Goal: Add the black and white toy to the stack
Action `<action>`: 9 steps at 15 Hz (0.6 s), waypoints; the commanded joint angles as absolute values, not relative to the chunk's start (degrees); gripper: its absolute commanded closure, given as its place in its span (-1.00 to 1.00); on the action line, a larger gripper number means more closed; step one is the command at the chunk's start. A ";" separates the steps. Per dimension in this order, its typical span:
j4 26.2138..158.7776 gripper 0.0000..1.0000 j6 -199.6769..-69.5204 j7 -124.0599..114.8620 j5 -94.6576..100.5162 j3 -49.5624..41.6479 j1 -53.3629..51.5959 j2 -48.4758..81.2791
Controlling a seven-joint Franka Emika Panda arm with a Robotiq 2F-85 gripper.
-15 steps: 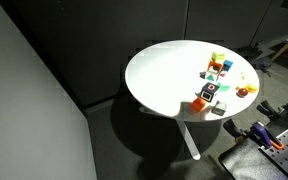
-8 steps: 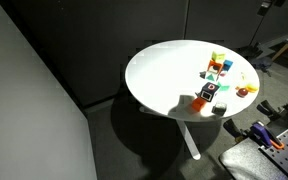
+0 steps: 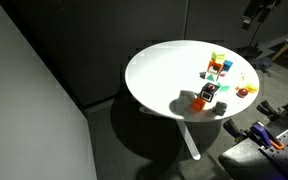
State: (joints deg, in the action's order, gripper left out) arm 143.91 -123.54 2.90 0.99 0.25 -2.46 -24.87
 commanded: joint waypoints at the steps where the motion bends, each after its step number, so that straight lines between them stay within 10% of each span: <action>1: 143.21 -1.00 -125.64 5.93 -0.65 -0.81 -2.88 -20.78; 9: 143.59 -1.00 -130.96 15.07 -2.99 -2.10 -2.97 -13.68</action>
State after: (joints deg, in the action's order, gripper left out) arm 143.96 -129.15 11.17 -1.27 -1.05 -2.49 -15.73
